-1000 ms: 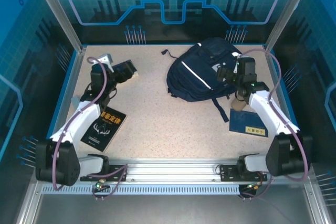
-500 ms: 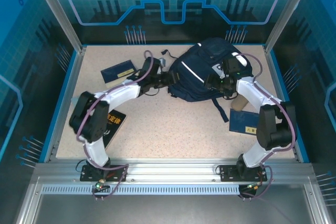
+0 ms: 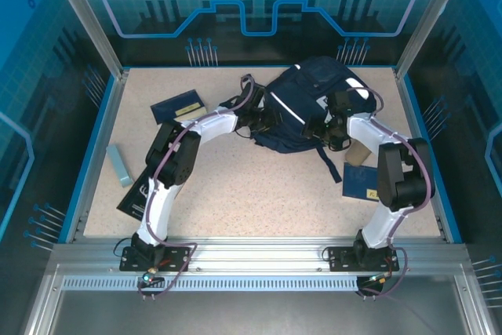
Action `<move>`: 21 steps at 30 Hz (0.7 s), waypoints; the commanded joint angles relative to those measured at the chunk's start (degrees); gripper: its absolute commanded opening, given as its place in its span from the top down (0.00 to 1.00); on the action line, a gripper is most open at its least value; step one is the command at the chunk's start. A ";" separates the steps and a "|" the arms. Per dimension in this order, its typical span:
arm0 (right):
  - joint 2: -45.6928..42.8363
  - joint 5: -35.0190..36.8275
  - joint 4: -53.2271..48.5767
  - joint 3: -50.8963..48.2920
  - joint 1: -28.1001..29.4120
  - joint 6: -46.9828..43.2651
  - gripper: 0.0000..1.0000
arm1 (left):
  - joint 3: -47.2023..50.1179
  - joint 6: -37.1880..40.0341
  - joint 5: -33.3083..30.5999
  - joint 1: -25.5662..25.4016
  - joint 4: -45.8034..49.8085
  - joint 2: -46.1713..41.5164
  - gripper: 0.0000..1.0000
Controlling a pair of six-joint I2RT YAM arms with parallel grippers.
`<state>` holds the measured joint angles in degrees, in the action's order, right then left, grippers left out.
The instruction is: Pack books, pencil case, and school supplies into a backpack
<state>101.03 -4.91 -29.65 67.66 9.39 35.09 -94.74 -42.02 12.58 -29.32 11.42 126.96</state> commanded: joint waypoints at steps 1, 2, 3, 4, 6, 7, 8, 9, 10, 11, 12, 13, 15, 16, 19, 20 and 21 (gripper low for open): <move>2.68 -3.33 -1.64 2.27 1.37 -0.93 0.18 | 5.14 0.78 -3.03 -0.22 6.97 -1.20 0.64; 3.44 -4.05 -1.67 2.59 1.85 -1.31 0.18 | 7.53 1.01 -3.45 -0.13 6.95 -2.26 0.64; 4.18 -4.51 -1.73 2.89 2.51 -1.64 0.19 | 9.96 1.15 -3.84 0.12 6.98 -3.34 0.64; 4.71 -4.70 -1.74 3.15 3.26 -1.78 0.19 | 12.11 1.15 -4.04 0.20 6.84 -4.51 0.64; 5.47 -4.83 -1.82 3.63 4.96 -1.96 0.20 | 17.07 1.09 -4.23 0.52 6.53 -7.13 0.65; 5.75 -4.85 -1.73 3.86 5.94 -1.88 0.20 | 19.84 1.05 -4.23 0.55 6.30 -8.69 0.65; 6.02 -4.99 -1.56 4.01 7.01 -1.87 0.20 | 22.56 1.07 -4.24 0.56 5.90 -10.36 0.65; 6.25 -5.11 -1.52 4.15 8.00 -1.80 0.20 | 25.50 0.94 -4.24 0.53 5.64 -12.17 0.65; 6.39 -5.18 -1.47 4.28 8.89 -1.72 0.20 | 27.72 0.81 -4.23 0.55 5.62 -13.80 0.65; 6.52 -5.29 -1.47 4.32 9.84 -1.57 0.20 | 30.31 0.67 -4.31 0.53 5.86 -15.70 0.66; 6.63 -5.46 -1.49 4.36 10.89 -1.43 0.20 | 33.00 0.54 -4.32 0.53 5.95 -17.86 0.66; 6.63 -5.51 -1.42 4.25 11.82 -1.30 0.21 | 35.30 0.31 -4.52 0.49 6.07 -19.77 0.66; 6.51 -5.81 -1.07 3.73 13.78 -1.33 0.23 | 40.24 -0.42 -4.58 0.32 5.88 -24.42 0.65; 6.35 -5.62 -1.03 3.48 14.58 -1.34 0.23 | 42.73 -0.60 -4.41 0.20 5.89 -26.88 0.65; 4.30 -4.81 -0.34 1.88 16.39 -1.56 0.23 | 47.76 0.15 -4.26 -1.13 6.20 -33.80 0.63; 3.26 -4.39 -0.15 1.47 16.56 -1.58 0.23 | 48.64 0.70 -4.15 -1.61 6.60 -35.92 0.62; 2.10 -4.09 0.06 1.05 16.62 -1.67 0.23 | 48.90 1.29 -3.98 -1.91 7.09 -37.50 0.61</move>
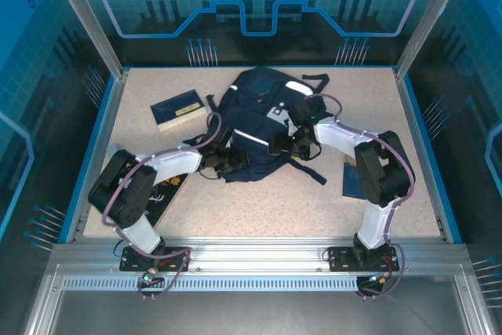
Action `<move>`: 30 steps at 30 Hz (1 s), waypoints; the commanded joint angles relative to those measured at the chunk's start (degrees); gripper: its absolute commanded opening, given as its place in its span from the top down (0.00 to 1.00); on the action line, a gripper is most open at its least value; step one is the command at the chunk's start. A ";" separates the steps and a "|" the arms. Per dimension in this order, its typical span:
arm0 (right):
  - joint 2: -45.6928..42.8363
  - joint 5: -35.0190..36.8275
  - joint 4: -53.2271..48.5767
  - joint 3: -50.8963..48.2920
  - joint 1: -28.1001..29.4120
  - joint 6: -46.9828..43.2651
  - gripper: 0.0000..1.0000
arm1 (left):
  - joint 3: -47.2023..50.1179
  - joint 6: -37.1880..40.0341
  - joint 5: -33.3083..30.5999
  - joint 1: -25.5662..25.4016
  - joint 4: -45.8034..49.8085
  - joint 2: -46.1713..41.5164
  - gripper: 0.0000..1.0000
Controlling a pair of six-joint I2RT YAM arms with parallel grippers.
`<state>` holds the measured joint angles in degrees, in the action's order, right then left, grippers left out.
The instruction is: Pack books, pencil case, and school supplies into a backpack
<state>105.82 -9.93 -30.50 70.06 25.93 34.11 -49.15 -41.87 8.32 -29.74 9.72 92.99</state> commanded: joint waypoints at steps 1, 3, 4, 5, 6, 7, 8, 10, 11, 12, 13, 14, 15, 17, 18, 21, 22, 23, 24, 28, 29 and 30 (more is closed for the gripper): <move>-4.25 1.62 0.86 -1.72 0.00 -0.78 0.23 | 3.16 2.03 0.45 -1.65 9.76 -5.33 0.59; -7.82 3.71 0.41 -2.07 -0.18 -1.20 0.22 | 1.46 4.42 0.28 -1.71 12.60 -8.43 0.56; -9.21 4.42 0.22 -2.12 -0.33 -1.43 0.22 | 0.47 5.64 0.08 -1.67 13.78 -9.44 0.53; -11.45 5.44 -0.16 -2.34 -0.72 -1.67 0.21 | -1.27 7.50 -0.35 -1.65 15.52 -10.46 0.50; -12.95 6.11 -0.38 -2.54 -1.02 -1.76 0.20 | -3.20 9.81 -0.70 -1.71 17.31 -11.31 0.46; -14.74 6.85 -0.80 -2.80 -1.46 -1.76 0.19 | -4.93 12.53 -0.84 -1.72 18.77 -11.88 0.42; -16.38 7.40 -1.22 -3.19 -2.11 -1.63 0.18 | -6.59 15.37 -0.83 -1.73 20.11 -12.17 0.37; -18.99 7.65 -1.56 -4.45 -3.58 -1.26 0.16 | -9.21 20.97 -1.10 -1.76 21.97 -11.86 0.32; -20.31 7.57 -1.58 -5.28 -4.44 -1.00 0.14 | -10.77 24.14 -1.49 -1.83 23.48 -11.32 0.29; -21.33 7.43 -1.60 -6.10 -5.15 -0.84 0.14 | -12.23 26.54 -2.14 -1.98 25.10 -10.62 0.28; -22.38 7.34 -1.58 -7.04 -6.11 -0.68 0.13 | -13.87 29.49 -2.81 -2.19 26.95 -9.54 0.28; -23.27 7.15 -1.58 -7.93 -6.90 -0.61 0.12 | -15.31 32.68 -3.57 -2.49 28.25 -8.52 0.27; -23.95 6.89 -1.49 -8.75 -7.64 -0.55 0.12 | -16.29 35.08 -4.17 -2.79 28.87 -7.49 0.27; -25.02 6.13 -1.24 -10.42 -9.33 -0.02 0.11 | -19.24 39.04 -5.80 -3.61 30.92 -4.53 0.26; -25.41 5.65 -1.20 -11.01 -9.93 0.21 0.11 | -20.88 40.20 -6.67 -4.18 31.64 -2.92 0.27; -26.29 5.34 -0.96 -12.63 -11.07 0.69 0.11 | -23.81 44.12 -10.28 -7.18 31.21 1.13 0.27; -26.60 5.36 -0.97 -13.20 -11.34 0.96 0.11 | -24.90 45.61 -11.03 -8.17 31.25 2.76 0.28; -26.80 5.36 -0.92 -13.49 -11.62 1.04 0.11 | -26.29 46.61 -12.45 -9.03 31.41 4.38 0.29; -26.99 5.37 -0.88 -13.90 -11.89 1.13 0.11 | -27.53 47.01 -13.71 -9.79 31.72 5.90 0.30; -27.66 5.27 -0.81 -15.13 -13.13 1.55 0.11 | -32.27 48.75 -17.80 -13.12 31.64 11.54 0.35; -27.80 5.15 -0.79 -15.51 -13.61 1.75 0.11 | -33.62 49.23 -18.39 -14.16 31.77 13.24 0.37; -27.95 4.92 -0.83 -15.73 -14.03 1.88 0.11 | -34.38 49.48 -18.90 -14.75 31.70 14.12 0.38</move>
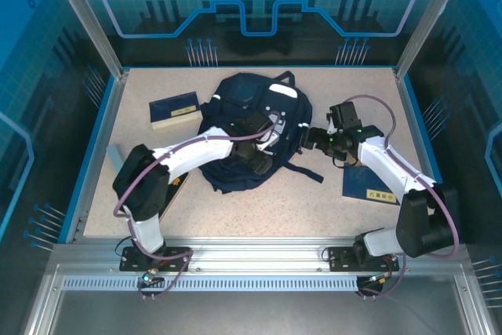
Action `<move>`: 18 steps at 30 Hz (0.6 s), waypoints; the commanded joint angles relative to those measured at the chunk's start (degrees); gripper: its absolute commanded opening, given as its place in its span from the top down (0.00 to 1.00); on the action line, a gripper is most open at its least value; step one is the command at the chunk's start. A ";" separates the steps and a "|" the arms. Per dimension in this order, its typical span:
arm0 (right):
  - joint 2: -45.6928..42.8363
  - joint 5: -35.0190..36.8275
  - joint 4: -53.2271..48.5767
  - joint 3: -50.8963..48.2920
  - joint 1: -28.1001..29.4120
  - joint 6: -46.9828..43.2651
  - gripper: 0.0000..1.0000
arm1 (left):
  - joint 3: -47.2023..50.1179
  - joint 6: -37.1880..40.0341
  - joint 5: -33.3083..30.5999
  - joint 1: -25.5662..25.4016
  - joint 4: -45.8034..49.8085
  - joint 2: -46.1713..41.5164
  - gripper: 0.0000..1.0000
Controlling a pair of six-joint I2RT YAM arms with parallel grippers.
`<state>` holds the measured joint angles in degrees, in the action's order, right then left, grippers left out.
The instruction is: Pack books, pencil case, and school supplies into a backpack
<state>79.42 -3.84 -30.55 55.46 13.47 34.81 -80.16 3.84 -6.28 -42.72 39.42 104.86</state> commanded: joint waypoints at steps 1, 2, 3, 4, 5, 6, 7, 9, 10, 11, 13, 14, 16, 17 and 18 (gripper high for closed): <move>-1.70 -1.39 -0.76 -1.43 -1.99 1.36 0.11 | -3.87 3.89 -5.04 -2.22 1.78 3.21 0.41; -1.95 -1.55 -0.66 -1.74 -2.42 1.55 0.11 | -4.31 3.97 -5.50 -2.47 1.65 3.86 0.42; -2.18 -1.76 -0.49 -2.02 -2.90 1.71 0.11 | -4.84 4.14 -5.80 -2.68 1.63 4.74 0.42; -2.37 -2.01 -0.40 -2.33 -3.31 1.81 0.11 | -5.39 4.20 -6.30 -2.85 1.63 5.35 0.43; -2.50 -2.13 -0.37 -2.56 -3.60 1.89 0.11 | -5.85 4.33 -6.52 -2.90 1.71 5.96 0.43; -2.60 -2.27 -0.34 -2.71 -3.87 1.94 0.11 | -6.27 4.58 -6.75 -2.97 1.97 6.64 0.43; -2.69 -2.44 -0.43 -2.90 -4.20 2.02 0.11 | -6.68 4.68 -7.38 -2.98 2.14 7.32 0.43; -2.82 -2.66 -0.39 -3.16 -4.51 2.17 0.11 | -7.56 5.16 -8.05 -2.98 2.68 8.57 0.43; -2.86 -2.62 -0.31 -3.32 -4.65 2.28 0.11 | -8.03 5.42 -8.33 -2.98 2.93 9.22 0.42; -2.83 -2.74 -0.30 -3.43 -4.82 2.35 0.11 | -8.39 5.58 -8.66 -3.01 3.23 9.82 0.42; -2.86 -2.98 -0.23 -3.60 -4.89 2.46 0.12 | -9.22 5.87 -10.01 -2.98 3.72 11.25 0.42; -2.80 -3.00 -0.18 -3.61 -4.97 2.47 0.11 | -9.60 6.07 -10.68 -3.01 3.97 11.90 0.41; -2.82 -3.02 -0.18 -3.61 -4.95 2.55 0.12 | -10.25 6.42 -11.35 -2.98 4.43 13.22 0.41; -2.86 -3.02 -0.18 -3.61 -4.97 2.55 0.12 | -10.60 6.48 -11.70 -2.98 4.58 13.70 0.41; -2.86 -3.02 -0.08 -3.61 -5.06 2.55 0.12 | -10.95 6.62 -12.02 -2.98 4.74 14.31 0.42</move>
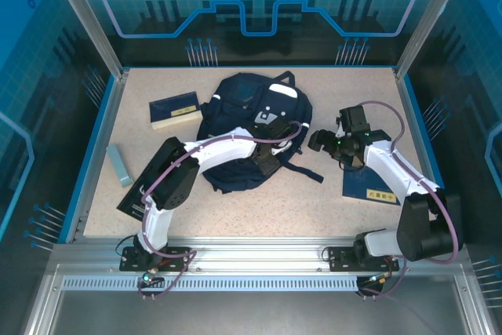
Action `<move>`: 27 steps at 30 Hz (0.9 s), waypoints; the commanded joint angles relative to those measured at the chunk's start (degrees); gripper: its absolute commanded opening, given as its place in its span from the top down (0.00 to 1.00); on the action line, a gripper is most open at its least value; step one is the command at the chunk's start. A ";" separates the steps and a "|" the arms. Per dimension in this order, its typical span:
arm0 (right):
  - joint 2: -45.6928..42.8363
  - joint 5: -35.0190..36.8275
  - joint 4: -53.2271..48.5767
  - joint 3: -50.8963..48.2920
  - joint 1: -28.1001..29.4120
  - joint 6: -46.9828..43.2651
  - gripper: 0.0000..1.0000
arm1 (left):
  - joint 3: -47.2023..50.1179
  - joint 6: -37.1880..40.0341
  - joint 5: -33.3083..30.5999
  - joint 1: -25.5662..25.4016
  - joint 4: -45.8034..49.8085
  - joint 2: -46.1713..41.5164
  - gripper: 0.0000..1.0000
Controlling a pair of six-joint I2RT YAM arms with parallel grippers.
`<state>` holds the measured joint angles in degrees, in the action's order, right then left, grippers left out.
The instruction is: Pack books, pencil case, and school supplies into a backpack
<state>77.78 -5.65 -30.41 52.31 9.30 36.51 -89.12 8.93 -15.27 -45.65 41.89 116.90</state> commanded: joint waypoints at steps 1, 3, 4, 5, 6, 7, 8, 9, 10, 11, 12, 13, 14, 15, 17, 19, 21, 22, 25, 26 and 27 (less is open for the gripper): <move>-1.08 -1.20 -0.09 -0.47 -0.93 0.92 0.12 | -2.34 1.59 -3.24 -0.05 2.36 2.74 0.43; -0.96 -1.21 -0.02 -0.46 -0.93 0.93 0.12 | -2.84 1.62 -3.79 -0.05 2.41 3.39 0.48; -0.87 -1.21 0.08 -0.47 -0.91 0.93 0.12 | -3.03 1.53 -4.14 -0.10 2.41 3.50 0.51; -0.78 -1.10 0.15 -0.46 -0.94 0.93 0.12 | -3.27 1.36 -4.42 -0.06 2.42 3.30 0.54; -0.72 -1.12 0.24 -0.46 -0.95 0.93 0.12 | -3.30 1.33 -4.64 -0.05 2.39 3.05 0.58; -0.64 -1.03 0.27 -0.46 -0.98 0.93 0.12 | -3.34 1.31 -4.73 -0.06 2.24 2.47 0.63; -0.61 -0.94 0.31 -0.43 -1.01 0.84 0.13 | -3.34 1.48 -4.77 -0.07 2.06 1.77 0.68; -0.61 -0.89 0.35 -0.37 -1.04 0.84 0.13 | -3.26 1.57 -4.75 -0.06 1.94 0.93 0.72; -0.60 -0.79 0.37 -0.35 -0.99 0.79 0.13 | -3.13 1.76 -4.77 -0.10 1.78 -0.14 0.77; -0.52 -0.83 0.49 -0.28 -0.98 0.67 0.13 | -2.80 1.94 -4.61 -0.06 1.35 -1.40 0.81; -0.49 -0.85 0.66 -0.29 -1.01 0.54 0.13 | -2.49 2.12 -4.67 -0.05 0.83 -2.73 0.84; -0.46 -1.03 0.83 -0.28 -0.99 0.47 0.13 | -1.99 2.29 -4.72 -0.05 0.31 -4.21 0.87; -0.52 -1.28 1.11 -0.29 -1.01 0.11 0.14 | -1.49 2.44 -4.68 -0.05 -0.19 -5.95 0.89; -0.52 -1.59 1.42 -0.28 -0.97 -0.22 0.14 | -0.97 2.60 -4.39 -0.04 -0.81 -7.45 0.91; -0.38 -2.66 2.24 -0.37 -1.02 -1.15 0.15 | 0.50 2.93 -3.87 0.03 -2.31 -11.16 0.95; -0.43 -3.80 3.19 -0.37 -1.00 -2.58 0.16 | 2.01 3.43 -4.02 0.08 -3.67 -14.52 0.97; -0.74 -4.90 4.23 -0.28 -0.94 -4.78 0.16 | 3.35 3.94 -4.40 0.27 -5.01 -17.83 0.97; -1.08 -5.48 4.75 -0.20 -0.82 -6.00 0.17 | 4.11 4.07 -4.65 0.51 -5.63 -19.62 0.98; -1.94 -8.00 6.64 -0.17 -0.76 -10.04 0.19 | 5.38 3.82 -4.80 1.52 -7.40 -24.17 0.99; -2.35 -9.46 7.80 -0.32 -0.72 -11.56 0.20 | 5.69 3.58 -4.75 2.01 -7.98 -25.54 0.99; -2.73 -11.03 8.88 -0.58 -0.61 -12.71 0.22 | 5.85 3.26 -4.64 2.45 -8.54 -26.55 1.00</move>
<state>77.34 -11.22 -25.32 52.29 9.19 29.47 -83.42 12.01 -18.63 -44.51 39.44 95.77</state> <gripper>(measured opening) 0.799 0.082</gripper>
